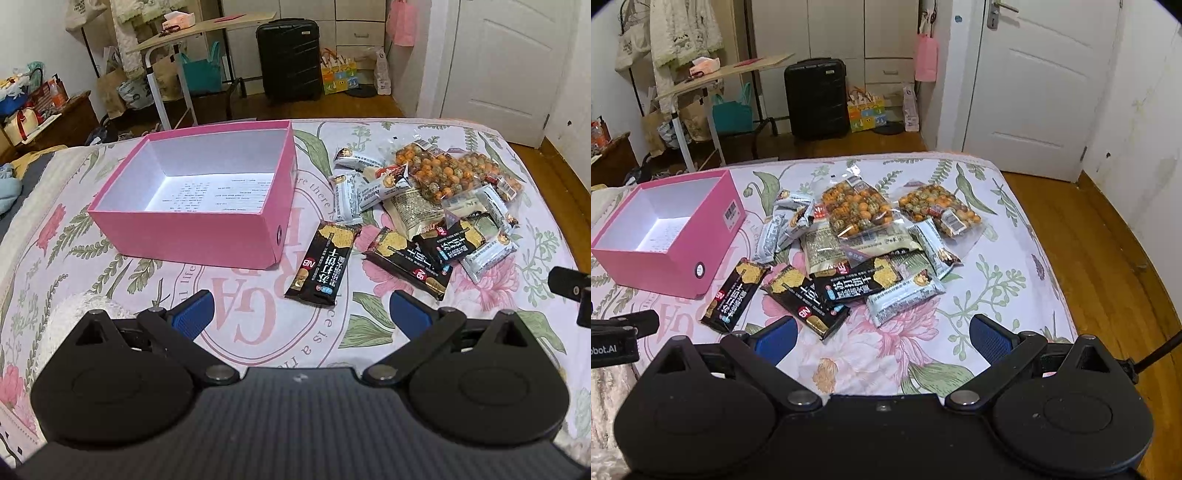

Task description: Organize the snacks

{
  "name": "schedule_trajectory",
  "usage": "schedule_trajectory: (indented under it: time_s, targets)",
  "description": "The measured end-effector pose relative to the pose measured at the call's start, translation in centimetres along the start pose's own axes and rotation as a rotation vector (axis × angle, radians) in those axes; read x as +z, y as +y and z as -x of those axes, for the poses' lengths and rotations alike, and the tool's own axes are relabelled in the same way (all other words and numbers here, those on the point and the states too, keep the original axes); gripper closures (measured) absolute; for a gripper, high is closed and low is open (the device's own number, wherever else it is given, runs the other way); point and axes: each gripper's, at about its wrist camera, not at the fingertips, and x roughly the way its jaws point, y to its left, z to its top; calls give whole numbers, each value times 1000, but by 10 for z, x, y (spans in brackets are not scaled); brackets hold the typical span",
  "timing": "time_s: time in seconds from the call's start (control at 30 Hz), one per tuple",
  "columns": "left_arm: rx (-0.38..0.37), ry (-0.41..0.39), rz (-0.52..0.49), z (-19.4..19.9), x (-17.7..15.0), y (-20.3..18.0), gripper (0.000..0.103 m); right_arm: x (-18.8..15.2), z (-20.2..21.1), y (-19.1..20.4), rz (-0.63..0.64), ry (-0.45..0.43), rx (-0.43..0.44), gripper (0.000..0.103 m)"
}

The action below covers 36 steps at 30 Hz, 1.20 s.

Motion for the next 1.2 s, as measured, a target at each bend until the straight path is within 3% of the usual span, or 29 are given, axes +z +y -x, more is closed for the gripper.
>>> schedule_trajectory:
  time_s: [0.3, 1.2]
  targets:
    - [-4, -73, 2, 15, -2, -1, 0, -2, 3, 0, 12, -51, 37, 2]
    - [-31, -24, 15, 7, -5, -1, 0, -12, 4, -7, 14, -93, 28, 2]
